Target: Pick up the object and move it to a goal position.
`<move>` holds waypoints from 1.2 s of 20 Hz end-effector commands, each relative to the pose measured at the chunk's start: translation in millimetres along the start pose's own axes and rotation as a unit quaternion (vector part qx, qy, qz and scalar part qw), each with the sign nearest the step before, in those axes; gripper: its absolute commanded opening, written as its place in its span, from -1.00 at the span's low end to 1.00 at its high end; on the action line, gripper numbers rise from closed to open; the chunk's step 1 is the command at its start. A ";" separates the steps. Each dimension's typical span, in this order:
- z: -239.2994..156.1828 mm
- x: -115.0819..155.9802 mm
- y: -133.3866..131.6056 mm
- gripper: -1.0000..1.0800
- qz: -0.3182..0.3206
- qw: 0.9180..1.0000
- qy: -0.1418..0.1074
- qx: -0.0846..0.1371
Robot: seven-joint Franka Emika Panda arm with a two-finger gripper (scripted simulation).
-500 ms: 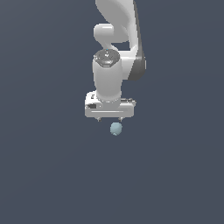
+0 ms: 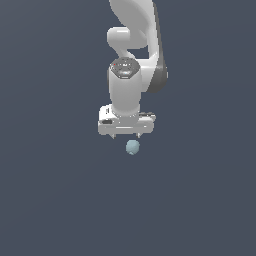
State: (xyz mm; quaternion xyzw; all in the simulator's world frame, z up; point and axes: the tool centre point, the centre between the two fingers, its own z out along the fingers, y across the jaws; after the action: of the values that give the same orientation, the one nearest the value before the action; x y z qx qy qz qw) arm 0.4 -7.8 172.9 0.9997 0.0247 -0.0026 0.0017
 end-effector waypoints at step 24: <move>64.3 -17.8 -25.4 0.92 0.114 0.993 0.001 0.002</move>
State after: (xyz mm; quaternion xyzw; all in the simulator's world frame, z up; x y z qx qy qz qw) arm -16.8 14.5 114.7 0.9971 -0.0766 -0.0019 0.0000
